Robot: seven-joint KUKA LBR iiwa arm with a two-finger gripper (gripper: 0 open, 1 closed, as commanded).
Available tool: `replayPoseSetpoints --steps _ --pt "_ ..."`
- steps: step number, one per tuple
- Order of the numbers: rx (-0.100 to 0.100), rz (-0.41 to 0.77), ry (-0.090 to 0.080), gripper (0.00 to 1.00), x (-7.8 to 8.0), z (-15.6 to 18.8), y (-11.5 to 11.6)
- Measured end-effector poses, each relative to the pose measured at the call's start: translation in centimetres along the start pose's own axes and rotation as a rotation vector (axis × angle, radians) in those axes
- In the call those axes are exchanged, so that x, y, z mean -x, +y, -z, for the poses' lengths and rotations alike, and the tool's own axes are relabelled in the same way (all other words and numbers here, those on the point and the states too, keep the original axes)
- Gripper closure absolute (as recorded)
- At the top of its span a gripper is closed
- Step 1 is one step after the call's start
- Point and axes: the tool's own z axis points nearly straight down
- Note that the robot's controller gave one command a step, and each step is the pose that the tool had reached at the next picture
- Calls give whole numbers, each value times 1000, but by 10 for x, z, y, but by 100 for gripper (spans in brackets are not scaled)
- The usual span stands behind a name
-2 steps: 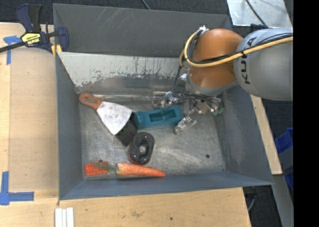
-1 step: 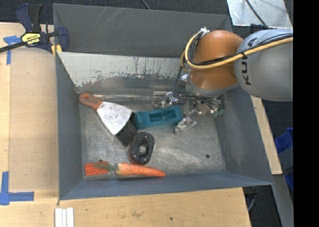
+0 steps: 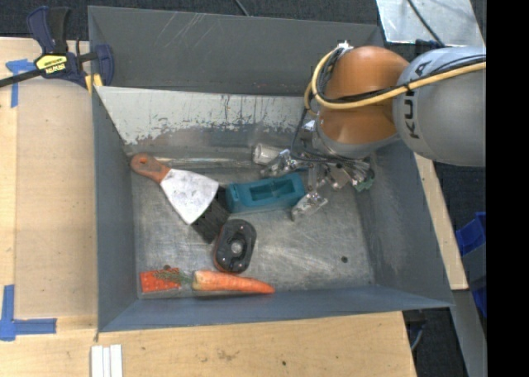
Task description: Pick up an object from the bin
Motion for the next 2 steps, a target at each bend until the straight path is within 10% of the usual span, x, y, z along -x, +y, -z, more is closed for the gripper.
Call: replayPoseSetpoints --steps 2 --pt "-18 -39 -18 100 -6 1 -3"
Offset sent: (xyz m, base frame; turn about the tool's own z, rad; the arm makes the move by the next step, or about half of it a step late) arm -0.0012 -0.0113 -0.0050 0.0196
